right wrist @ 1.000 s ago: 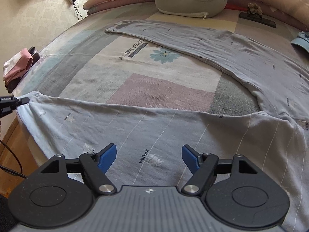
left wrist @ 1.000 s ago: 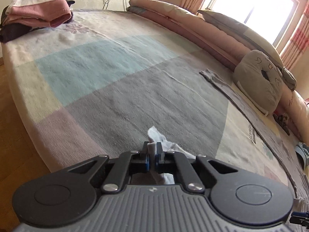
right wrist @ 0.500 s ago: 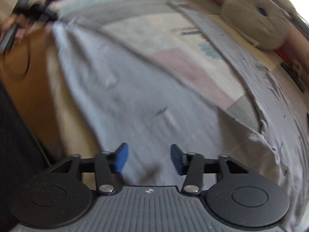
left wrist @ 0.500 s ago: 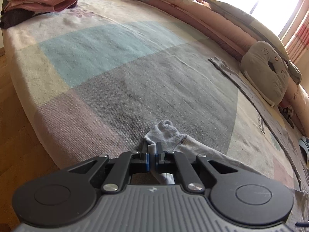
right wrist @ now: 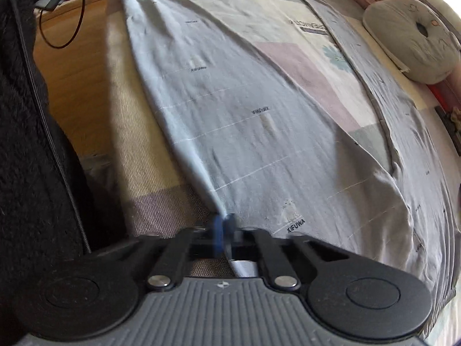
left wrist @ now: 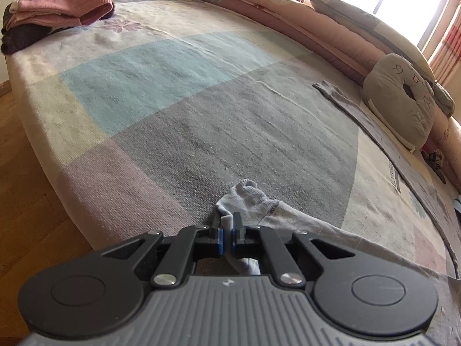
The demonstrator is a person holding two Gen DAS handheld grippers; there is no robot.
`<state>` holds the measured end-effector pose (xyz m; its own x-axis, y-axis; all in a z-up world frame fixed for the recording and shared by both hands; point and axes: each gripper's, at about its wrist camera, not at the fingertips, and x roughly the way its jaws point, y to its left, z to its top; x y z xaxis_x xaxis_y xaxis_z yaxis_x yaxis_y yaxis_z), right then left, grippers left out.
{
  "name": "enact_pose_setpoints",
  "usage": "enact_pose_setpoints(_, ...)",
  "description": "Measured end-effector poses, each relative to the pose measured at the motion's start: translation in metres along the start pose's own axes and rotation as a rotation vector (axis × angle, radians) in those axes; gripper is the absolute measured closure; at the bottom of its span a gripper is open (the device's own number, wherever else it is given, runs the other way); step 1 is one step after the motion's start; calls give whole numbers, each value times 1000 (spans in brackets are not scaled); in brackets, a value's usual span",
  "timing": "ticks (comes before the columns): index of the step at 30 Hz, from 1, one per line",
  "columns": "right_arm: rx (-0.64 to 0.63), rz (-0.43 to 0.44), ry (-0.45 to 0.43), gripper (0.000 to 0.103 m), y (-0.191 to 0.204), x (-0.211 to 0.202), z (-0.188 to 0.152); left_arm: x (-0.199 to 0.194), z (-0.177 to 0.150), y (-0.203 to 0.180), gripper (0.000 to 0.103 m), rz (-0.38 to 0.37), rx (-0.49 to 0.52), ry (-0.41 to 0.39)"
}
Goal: Fold clothes
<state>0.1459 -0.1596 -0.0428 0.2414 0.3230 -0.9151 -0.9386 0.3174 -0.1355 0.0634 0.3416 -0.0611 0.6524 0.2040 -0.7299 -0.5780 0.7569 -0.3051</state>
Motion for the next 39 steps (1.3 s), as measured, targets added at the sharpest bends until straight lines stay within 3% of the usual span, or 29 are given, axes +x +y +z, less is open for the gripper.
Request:
enact_pose_setpoints(8,111,71,4,95,-9,3,1,-3,-2,16,95,23,-27,12)
enact_pose_setpoints(13,205,96,-51,71,-20,-8,3,-9,8,17,93,70,-2,-6)
enact_pose_setpoints(18,324,60,-110,64,-40,-16,4,-22,24,23,94,120,-4,-38)
enact_pose_setpoints(20,360,35,-125,63,-49,-16,6,-25,28,12,93,76,35,-34)
enact_pose_setpoints(22,398,19,-146,52,-57,-14,13,-19,21,-11,91,-29,97,21)
enact_pose_setpoints(25,446,9,-178,48,-65,-8,29,-8,9,-48,84,-196,190,112)
enact_pose_setpoints(30,485,29,-206,47,-66,16,61,9,-2,-65,84,-178,289,122)
enact_pose_setpoints(32,477,48,-221,47,-60,22,72,16,-6,-71,78,-165,328,123)
enact_pose_setpoints(34,465,60,-225,46,-54,26,81,19,-6,-70,84,-133,353,122)
enact_pose_setpoints(36,454,65,-226,43,-49,30,89,14,2,-61,82,-102,361,125)
enact_pose_setpoints(39,464,89,-235,42,-46,34,94,-8,0,-66,74,-222,412,135)
